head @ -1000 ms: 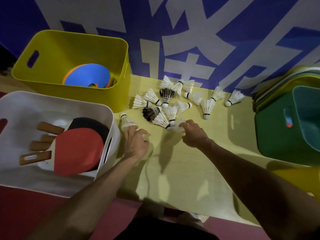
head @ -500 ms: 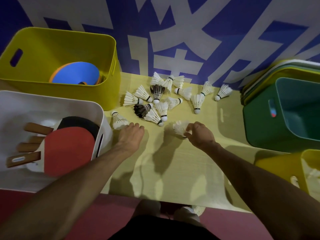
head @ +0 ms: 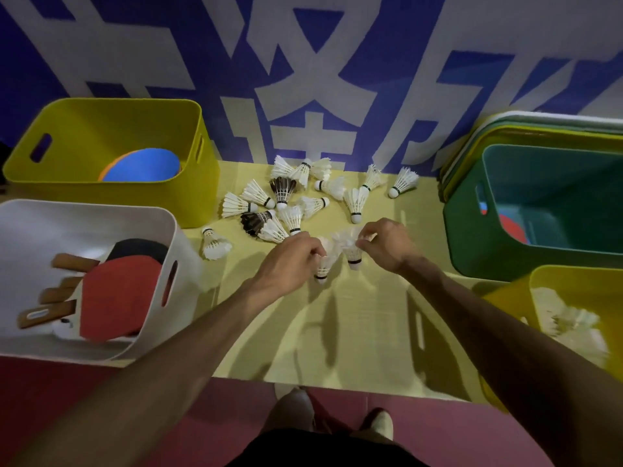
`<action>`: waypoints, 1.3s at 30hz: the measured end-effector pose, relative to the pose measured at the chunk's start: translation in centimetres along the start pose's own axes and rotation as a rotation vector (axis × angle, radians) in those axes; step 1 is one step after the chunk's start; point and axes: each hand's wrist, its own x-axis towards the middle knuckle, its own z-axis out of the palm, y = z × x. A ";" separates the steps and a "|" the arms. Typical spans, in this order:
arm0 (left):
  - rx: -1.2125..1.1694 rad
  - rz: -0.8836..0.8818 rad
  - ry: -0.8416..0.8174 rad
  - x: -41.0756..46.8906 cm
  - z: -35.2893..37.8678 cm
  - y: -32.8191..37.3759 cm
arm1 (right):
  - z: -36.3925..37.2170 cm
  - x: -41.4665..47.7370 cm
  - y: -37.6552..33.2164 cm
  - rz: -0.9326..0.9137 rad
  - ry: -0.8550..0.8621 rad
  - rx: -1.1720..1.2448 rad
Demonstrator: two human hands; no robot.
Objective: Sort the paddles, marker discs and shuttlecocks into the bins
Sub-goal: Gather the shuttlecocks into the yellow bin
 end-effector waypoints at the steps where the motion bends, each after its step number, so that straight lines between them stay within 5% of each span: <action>1: -0.082 0.002 0.037 -0.2 0.4 1.3 | -0.9 -0.5 0.6 -0.005 0.002 -0.002; 8: -0.414 -0.012 0.131 -1.6 2.9 10.6 | -9.0 -6.0 5.3 -0.024 0.185 0.138; 20: -0.469 0.143 0.063 -2.5 8.0 26.9 | -18.6 -17.4 17.8 0.051 0.482 0.460; 29: -0.172 0.315 -0.050 -0.9 14.7 32.9 | -19.1 -24.2 27.5 0.219 0.343 0.205; 34: -0.077 0.306 -0.209 -0.2 16.1 32.7 | -18.9 -24.6 29.1 0.227 0.120 0.108; 39: -0.214 0.293 -0.046 0.0 15.4 32.3 | -19.4 -23.2 28.0 0.167 0.063 0.021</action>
